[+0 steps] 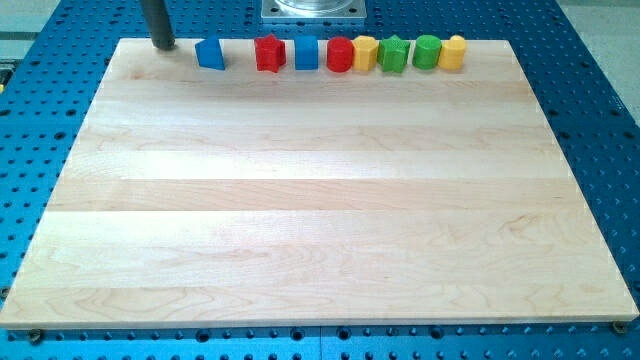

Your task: Move the triangle to the bottom right of the board

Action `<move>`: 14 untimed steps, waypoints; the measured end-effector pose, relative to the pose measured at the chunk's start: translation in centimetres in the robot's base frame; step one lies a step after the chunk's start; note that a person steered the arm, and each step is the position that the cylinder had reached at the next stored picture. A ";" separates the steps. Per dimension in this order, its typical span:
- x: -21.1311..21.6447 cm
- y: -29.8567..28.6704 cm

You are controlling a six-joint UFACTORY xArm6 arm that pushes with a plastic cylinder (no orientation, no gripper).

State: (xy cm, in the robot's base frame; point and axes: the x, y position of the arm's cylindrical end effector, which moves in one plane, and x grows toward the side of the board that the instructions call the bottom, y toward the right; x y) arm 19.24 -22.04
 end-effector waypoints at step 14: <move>15.2 6.9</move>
State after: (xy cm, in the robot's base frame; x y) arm 34.40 -15.13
